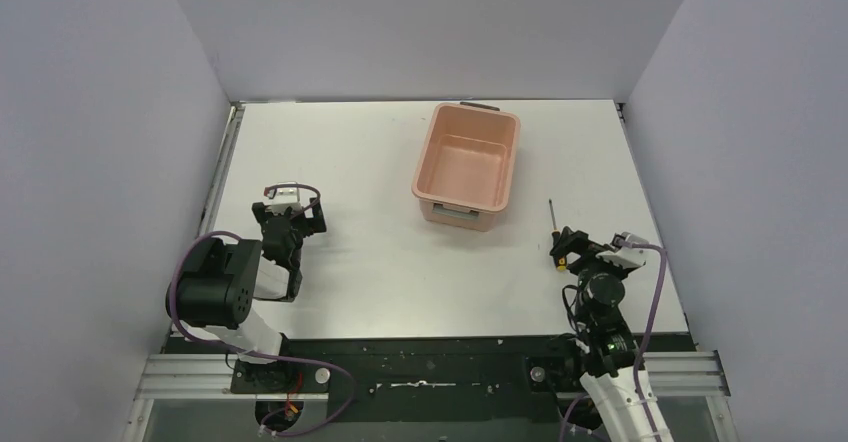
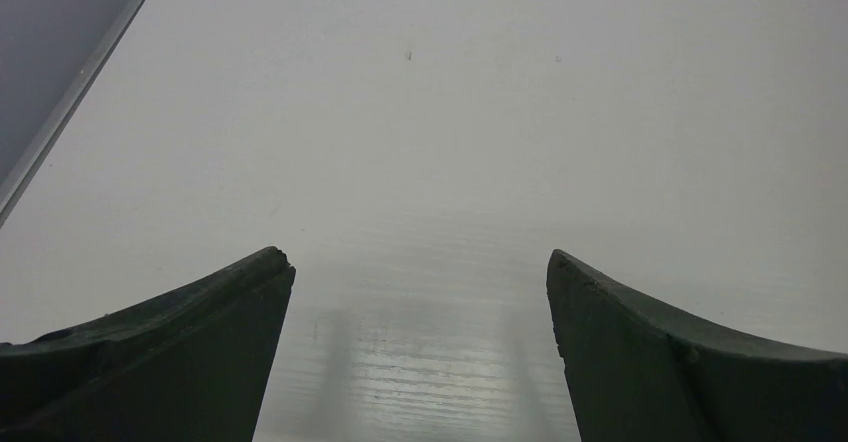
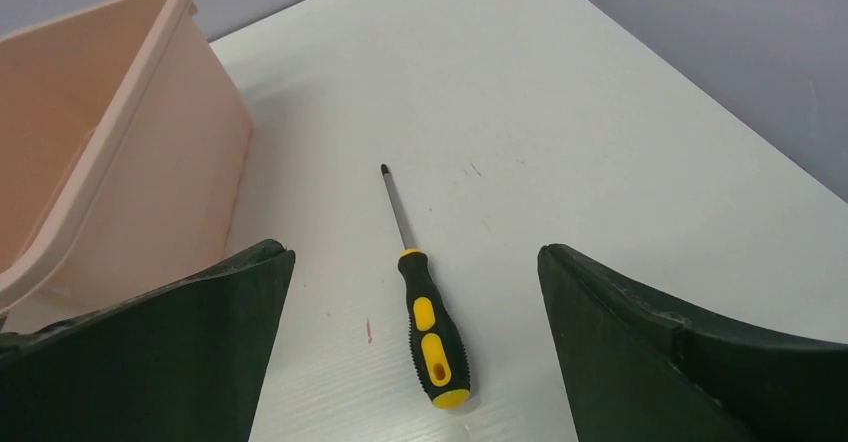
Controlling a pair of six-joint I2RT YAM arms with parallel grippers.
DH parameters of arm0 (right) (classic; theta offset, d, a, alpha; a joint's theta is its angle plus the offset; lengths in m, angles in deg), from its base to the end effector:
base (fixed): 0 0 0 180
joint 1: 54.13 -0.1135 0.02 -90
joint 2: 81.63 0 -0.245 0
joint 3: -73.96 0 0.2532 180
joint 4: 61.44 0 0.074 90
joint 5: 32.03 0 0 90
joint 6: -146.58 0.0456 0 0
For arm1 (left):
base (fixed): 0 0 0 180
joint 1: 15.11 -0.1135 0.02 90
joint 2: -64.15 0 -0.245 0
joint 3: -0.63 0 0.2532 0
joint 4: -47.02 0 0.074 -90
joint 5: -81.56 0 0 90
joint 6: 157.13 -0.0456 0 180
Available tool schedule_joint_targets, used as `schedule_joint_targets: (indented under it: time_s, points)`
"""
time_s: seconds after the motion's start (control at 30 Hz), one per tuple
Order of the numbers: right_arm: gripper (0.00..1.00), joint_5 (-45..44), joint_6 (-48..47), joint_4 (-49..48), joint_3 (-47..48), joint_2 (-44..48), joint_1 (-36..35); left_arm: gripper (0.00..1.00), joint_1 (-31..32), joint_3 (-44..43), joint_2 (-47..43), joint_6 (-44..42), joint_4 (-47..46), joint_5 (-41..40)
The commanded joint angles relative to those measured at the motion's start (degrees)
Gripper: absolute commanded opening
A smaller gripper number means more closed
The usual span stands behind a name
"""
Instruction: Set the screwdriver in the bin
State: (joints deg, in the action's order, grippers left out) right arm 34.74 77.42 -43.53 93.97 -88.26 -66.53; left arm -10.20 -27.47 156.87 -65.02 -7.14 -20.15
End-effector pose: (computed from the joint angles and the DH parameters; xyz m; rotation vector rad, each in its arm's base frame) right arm 0.1391 0.0122 0.1912 0.4249 1.5887 0.1087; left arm 0.2567 -0.0128 0.1079 -0.1062 1.7471 0.0896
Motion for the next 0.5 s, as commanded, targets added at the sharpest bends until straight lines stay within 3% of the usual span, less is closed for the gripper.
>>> schedule_joint_targets:
  time_s: [0.0,0.13,0.27,0.37,0.47]
  points:
    - [1.00,-2.15,0.15,-2.47,3.34,-3.47,0.17,0.97,-0.25,-0.19,-0.41,-0.39,-1.41,0.59]
    - [1.00,-7.00,1.74,-0.33,11.44,-11.34,0.16,0.97,-0.32,-0.19,-0.53,-0.43,-1.33,0.59]
    - [1.00,-13.22,2.21,7.01,25.33,-29.42,0.42,0.97,-0.26,-0.19,-0.50,-0.40,-1.35,0.57]
    - [1.00,-6.56,-1.49,13.06,35.61,-44.00,2.29,0.97,-0.25,-0.15,-0.53,-0.41,-1.30,0.55]
    - [1.00,10.24,-3.87,20.49,45.35,-57.47,8.09,0.97,-0.25,-0.20,-0.53,-0.41,-1.34,0.58]
